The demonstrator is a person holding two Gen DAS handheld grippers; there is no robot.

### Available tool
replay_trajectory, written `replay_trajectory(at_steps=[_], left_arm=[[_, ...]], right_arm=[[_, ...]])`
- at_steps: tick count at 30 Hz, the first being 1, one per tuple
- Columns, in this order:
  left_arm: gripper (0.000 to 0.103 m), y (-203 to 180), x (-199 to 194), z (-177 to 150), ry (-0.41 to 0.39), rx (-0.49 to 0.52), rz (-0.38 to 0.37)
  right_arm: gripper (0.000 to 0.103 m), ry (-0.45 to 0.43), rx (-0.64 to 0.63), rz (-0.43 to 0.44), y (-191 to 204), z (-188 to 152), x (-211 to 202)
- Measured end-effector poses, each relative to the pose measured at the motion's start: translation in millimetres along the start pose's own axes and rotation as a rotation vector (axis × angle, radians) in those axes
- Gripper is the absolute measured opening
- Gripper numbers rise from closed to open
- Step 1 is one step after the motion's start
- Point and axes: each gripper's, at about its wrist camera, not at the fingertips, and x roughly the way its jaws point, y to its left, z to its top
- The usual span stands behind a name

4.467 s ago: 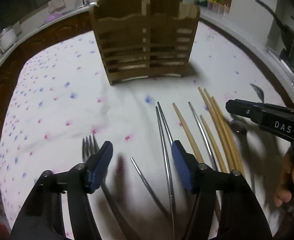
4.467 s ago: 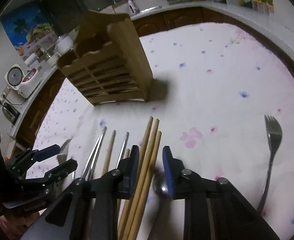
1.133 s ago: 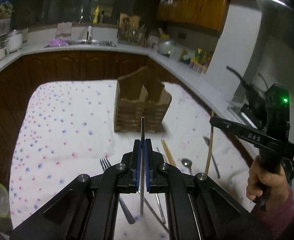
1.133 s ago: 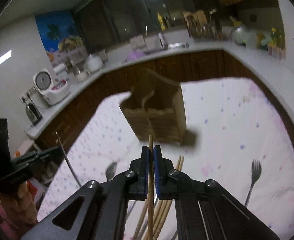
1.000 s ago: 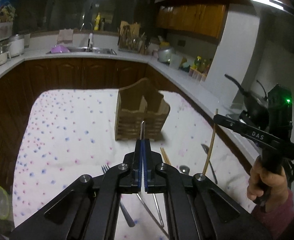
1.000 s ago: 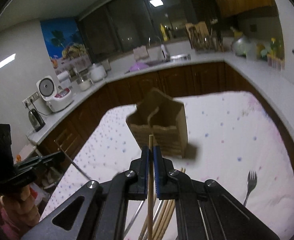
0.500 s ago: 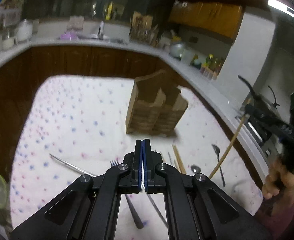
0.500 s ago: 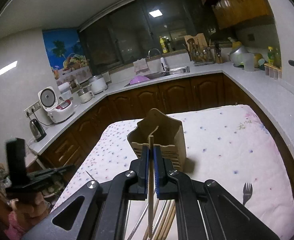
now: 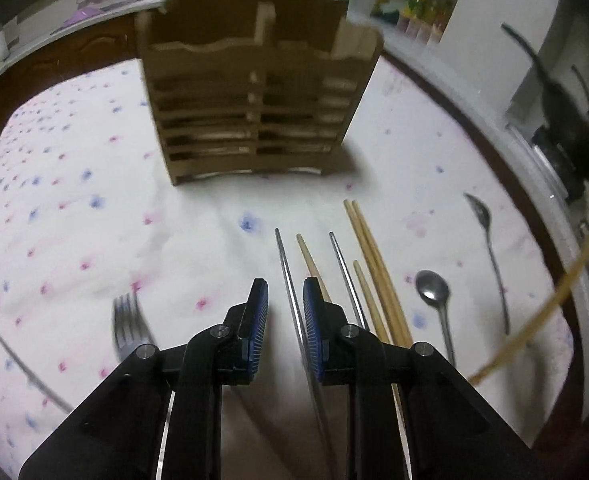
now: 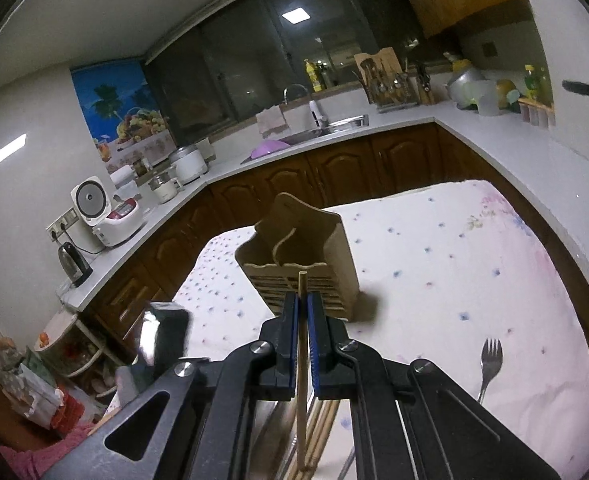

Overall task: Organize utensils
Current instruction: 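Lift both held chopsticks and carry them over the wooden utensil holder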

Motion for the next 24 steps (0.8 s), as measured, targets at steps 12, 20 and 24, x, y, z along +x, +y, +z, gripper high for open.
replay_trajectory(at_steps=[12, 20, 24], left_arm=[[0.014, -12, 43, 21, 0.076, 0.075, 0.101], [0.004, 3, 17, 12, -0.011, 0.029, 0.052], [0.003, 13, -29, 2, -0.108, -0.017, -0.005]], right_arm=[[0.005, -0.002, 0.035, 0.018, -19, -1, 0], [0.005, -0.011, 0.027, 0.020, -14, 1, -4], [0.005, -0.025, 0.016, 0.020, -9, 4, -10]])
